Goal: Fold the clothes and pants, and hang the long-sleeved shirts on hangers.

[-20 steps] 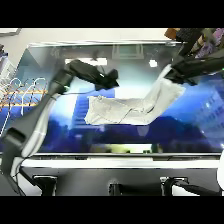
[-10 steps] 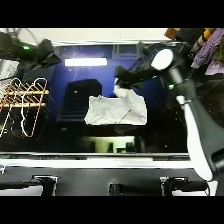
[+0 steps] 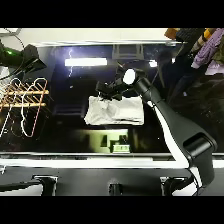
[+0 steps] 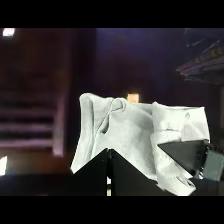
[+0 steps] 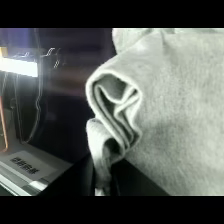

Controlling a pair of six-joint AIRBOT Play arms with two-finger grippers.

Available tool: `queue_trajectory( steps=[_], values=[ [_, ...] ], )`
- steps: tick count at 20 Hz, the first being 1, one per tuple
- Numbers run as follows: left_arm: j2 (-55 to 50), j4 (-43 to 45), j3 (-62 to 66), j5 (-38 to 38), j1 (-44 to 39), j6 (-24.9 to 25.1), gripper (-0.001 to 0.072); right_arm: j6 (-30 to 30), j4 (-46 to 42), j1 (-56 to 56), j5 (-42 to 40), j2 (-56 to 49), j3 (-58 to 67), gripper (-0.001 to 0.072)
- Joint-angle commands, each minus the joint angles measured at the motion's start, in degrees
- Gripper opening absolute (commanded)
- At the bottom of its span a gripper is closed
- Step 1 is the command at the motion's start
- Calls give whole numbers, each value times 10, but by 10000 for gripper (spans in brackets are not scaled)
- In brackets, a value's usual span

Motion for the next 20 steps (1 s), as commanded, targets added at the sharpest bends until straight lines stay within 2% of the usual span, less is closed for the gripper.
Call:
queue_trajectory(
  steps=[1,7,8,10,11,14,18,19,20],
  values=[
    [1,3,-12,2,2,4,16,0,3,4,-9,-28,1,36],
    [1,3,-12,2,2,6,16,0,6,4,-41,-57,1,41],
    [1,3,-12,2,2,6,16,0,10,4,-45,-57,1,107],
    [1,2,-12,2,2,6,16,-5,26,4,-47,-57,1,316],
    [1,2,-12,2,2,6,15,-13,41,4,-44,-56,1,359],
    [1,2,-12,2,2,6,16,-51,97,4,-13,-51,1,360],
    [1,2,-12,2,2,6,16,-54,56,-15,16,-15,1,360],
    [1,2,-12,2,2,6,16,-61,48,-33,27,-2,1,377],
    [1,2,-12,3,2,6,16,-72,44,-59,45,12,1,442]
  ],
)
